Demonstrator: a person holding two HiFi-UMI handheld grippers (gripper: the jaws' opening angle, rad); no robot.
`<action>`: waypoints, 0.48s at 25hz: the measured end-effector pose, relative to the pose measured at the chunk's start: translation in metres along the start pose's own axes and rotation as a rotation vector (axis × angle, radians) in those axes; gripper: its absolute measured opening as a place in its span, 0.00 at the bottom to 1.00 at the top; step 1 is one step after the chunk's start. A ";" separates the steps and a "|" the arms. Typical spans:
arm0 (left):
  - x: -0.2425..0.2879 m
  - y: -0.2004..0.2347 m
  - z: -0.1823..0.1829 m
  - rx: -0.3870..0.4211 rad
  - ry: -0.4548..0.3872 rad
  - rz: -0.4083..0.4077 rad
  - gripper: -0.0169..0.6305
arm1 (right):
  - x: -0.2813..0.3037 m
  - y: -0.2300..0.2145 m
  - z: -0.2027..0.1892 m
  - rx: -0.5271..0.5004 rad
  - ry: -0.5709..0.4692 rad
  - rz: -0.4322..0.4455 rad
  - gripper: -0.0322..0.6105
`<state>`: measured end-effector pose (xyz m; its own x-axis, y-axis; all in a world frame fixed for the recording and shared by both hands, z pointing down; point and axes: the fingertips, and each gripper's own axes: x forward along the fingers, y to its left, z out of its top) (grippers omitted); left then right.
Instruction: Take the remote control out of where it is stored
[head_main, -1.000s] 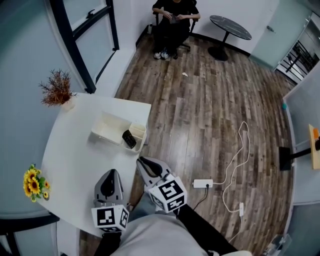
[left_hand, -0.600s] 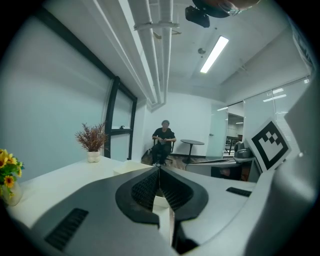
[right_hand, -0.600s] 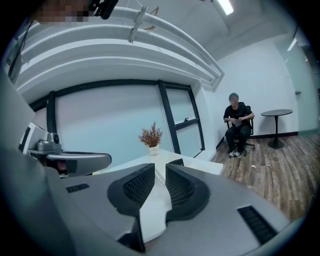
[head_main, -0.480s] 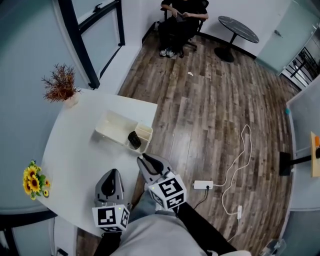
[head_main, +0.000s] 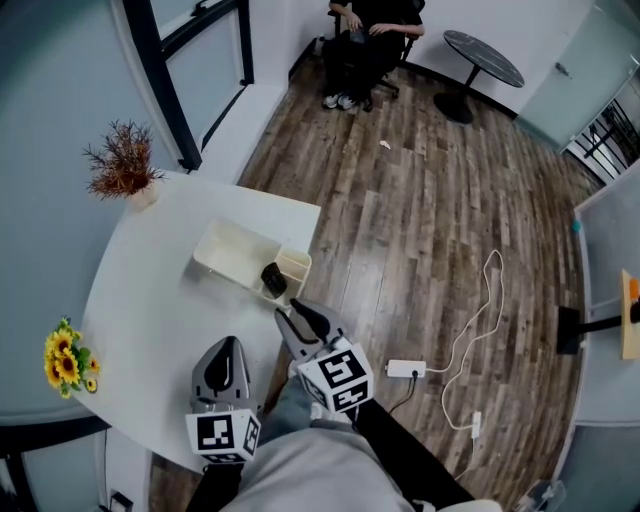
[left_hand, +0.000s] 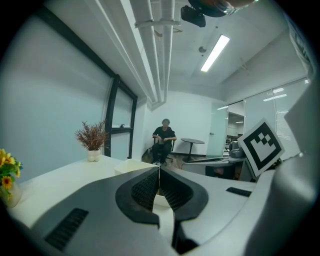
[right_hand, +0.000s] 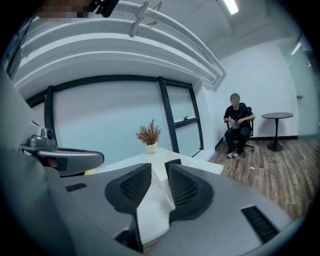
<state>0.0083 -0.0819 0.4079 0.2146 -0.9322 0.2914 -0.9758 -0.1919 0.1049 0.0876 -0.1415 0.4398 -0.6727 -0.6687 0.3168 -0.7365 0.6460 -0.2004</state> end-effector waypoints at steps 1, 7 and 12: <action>0.000 0.001 0.000 -0.002 0.002 0.001 0.04 | 0.002 -0.001 0.000 -0.004 0.000 -0.004 0.19; 0.005 0.006 -0.004 -0.006 0.011 0.004 0.04 | 0.012 -0.004 -0.003 -0.009 0.012 0.002 0.22; 0.007 0.009 -0.005 -0.009 0.013 0.006 0.04 | 0.018 -0.007 -0.003 -0.008 0.017 0.004 0.24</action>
<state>0.0018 -0.0888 0.4160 0.2094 -0.9293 0.3042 -0.9767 -0.1835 0.1115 0.0806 -0.1569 0.4502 -0.6742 -0.6600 0.3314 -0.7333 0.6515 -0.1944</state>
